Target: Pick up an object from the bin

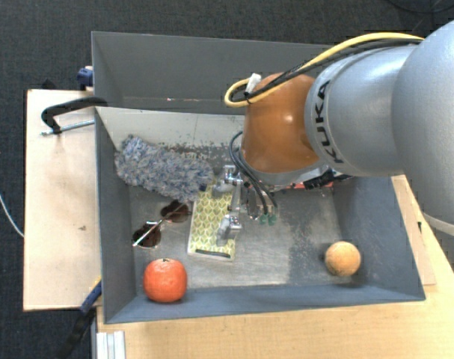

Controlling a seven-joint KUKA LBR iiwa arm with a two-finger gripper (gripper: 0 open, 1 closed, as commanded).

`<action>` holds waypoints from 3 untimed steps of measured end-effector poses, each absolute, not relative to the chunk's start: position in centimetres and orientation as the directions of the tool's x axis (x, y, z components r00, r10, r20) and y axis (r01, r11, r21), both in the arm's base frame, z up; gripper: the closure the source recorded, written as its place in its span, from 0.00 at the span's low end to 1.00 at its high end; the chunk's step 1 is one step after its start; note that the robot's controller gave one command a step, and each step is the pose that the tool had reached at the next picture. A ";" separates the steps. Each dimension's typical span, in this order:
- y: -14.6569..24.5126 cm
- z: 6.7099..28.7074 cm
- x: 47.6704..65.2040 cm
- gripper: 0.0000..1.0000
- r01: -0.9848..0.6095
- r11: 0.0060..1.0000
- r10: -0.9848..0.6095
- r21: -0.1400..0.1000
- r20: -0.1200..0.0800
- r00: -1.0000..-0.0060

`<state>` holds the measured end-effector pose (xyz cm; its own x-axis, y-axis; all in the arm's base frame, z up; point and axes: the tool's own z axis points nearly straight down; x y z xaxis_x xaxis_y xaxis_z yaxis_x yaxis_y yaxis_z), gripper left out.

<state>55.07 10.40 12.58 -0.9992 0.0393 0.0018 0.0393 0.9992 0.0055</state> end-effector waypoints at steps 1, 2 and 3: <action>18.6 7.6 60.0 1.00 -0.076 0.997 -0.076 0.004 -0.012 -0.997; 18.6 7.6 59.9 1.00 -0.076 0.997 -0.076 0.003 -0.012 -0.997; 20.0 19.7 58.9 1.00 -0.532 0.846 -0.532 0.000 -0.006 -0.846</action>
Offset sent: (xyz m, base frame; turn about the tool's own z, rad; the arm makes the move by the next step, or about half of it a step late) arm 0.0000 0.0000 0.0000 0.0000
